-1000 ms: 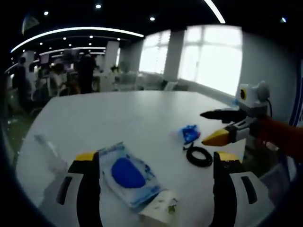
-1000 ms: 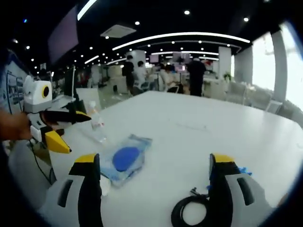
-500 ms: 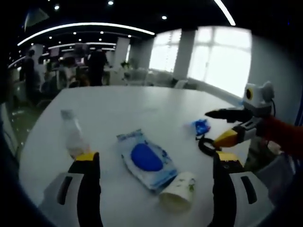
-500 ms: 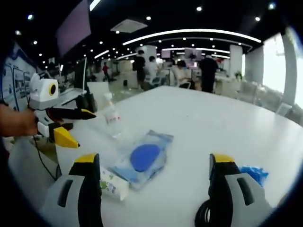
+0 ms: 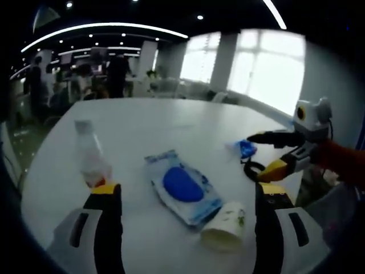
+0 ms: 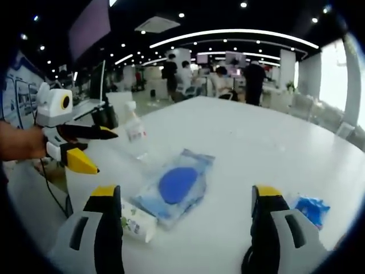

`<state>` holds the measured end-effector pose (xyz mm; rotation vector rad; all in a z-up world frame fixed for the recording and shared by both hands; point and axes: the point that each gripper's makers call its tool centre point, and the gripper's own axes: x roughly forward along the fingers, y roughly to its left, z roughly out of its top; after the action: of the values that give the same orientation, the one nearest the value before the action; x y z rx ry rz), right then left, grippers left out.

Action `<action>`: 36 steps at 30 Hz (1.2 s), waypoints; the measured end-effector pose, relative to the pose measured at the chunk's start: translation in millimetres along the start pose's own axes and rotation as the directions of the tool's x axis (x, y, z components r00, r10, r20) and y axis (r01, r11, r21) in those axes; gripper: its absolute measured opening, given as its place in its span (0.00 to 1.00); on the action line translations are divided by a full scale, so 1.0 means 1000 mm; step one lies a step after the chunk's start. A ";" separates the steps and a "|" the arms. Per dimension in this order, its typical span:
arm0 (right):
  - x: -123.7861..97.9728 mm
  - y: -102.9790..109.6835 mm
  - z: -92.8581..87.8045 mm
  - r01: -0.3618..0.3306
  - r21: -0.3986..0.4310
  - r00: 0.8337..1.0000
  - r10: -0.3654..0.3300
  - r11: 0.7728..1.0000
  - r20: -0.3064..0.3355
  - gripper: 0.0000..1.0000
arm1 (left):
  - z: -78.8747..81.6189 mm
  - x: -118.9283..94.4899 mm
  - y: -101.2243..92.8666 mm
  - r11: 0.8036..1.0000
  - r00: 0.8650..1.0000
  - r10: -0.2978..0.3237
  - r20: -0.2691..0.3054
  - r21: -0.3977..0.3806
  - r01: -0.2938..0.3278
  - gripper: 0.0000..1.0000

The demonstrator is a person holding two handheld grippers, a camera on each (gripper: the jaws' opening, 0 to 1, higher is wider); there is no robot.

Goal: Arrange the tabletop items into an orderly group along one side of the table until the central work area is clear of visible clutter.

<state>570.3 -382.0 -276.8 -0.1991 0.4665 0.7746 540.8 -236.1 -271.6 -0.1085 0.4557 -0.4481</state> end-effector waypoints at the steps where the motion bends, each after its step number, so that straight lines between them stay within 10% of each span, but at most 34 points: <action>1: 0.001 0.000 -0.001 0.001 -0.001 1.000 -0.001 1.000 -0.003 0.93 | 0.000 0.003 0.000 1.000 1.000 -0.002 -0.004 0.001 0.002 0.94; 36: 0.004 -0.007 -0.009 0.006 -0.020 1.000 -0.007 1.000 -0.021 0.91 | 0.034 0.104 -0.006 0.996 0.997 -0.036 -0.067 0.083 0.042 0.85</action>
<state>574.5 -387.1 -286.8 -0.2274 0.4783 0.7717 637.4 -287.3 -282.1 -0.0208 0.4988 -0.5096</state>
